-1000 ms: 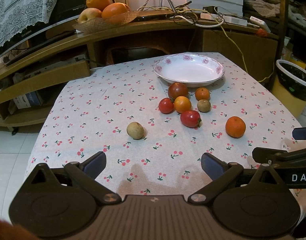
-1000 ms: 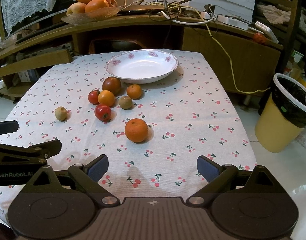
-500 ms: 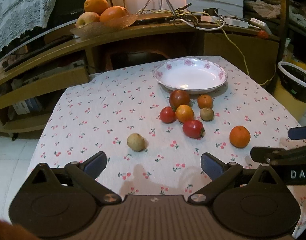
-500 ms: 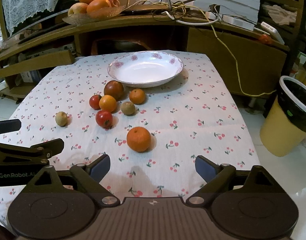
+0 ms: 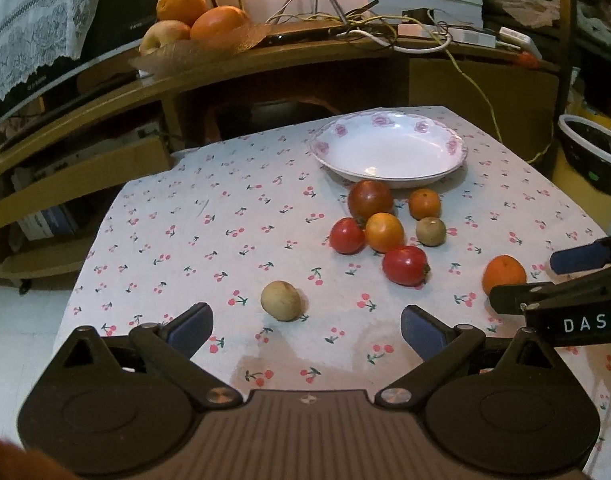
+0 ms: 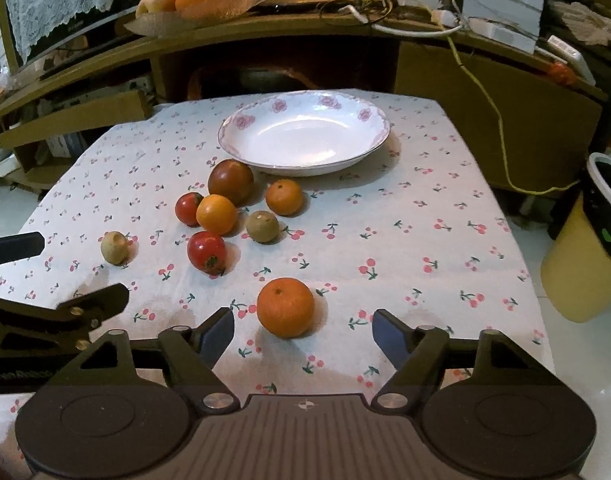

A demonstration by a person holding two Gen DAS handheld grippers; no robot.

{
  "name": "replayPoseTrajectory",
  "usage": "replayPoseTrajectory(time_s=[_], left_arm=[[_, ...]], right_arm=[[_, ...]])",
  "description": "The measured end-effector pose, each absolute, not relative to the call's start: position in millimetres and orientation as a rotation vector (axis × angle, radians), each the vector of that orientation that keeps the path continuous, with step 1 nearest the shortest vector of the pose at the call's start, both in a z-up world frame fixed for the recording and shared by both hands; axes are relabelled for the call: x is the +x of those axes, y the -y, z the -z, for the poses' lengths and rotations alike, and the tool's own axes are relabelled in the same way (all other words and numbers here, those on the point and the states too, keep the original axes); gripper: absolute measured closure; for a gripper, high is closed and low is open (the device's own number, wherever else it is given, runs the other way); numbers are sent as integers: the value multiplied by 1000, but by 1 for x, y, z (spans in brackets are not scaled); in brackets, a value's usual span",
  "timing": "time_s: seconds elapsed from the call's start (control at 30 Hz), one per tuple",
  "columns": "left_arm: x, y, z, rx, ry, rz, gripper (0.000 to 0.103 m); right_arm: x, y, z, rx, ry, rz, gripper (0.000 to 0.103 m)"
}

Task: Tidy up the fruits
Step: 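Grasp the small brown fruit with the left gripper while the right gripper grasps the mandarin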

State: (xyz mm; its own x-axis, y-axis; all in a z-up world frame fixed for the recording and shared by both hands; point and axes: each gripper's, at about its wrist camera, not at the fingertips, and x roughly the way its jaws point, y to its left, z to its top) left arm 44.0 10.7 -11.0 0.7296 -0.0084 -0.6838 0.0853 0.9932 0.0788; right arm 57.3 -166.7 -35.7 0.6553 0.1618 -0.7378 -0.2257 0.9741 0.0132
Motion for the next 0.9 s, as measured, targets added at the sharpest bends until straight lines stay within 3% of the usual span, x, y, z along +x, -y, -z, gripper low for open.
replayPoseTrajectory(time_s=[0.27, 0.37, 0.6, 0.9], left_arm=[[63, -21, 24, 88, -764, 49, 0], [69, -25, 28, 72, -764, 44, 5], [80, -21, 39, 98, -786, 54, 23], [84, -25, 40, 11, -821, 87, 45]], right_arm=[[70, 167, 44, -84, -869, -242, 40], [70, 165, 46, -106, -866, -247, 39], [69, 160, 48, -147, -854, -263, 44], [72, 160, 45, -130, -855, -301, 67]])
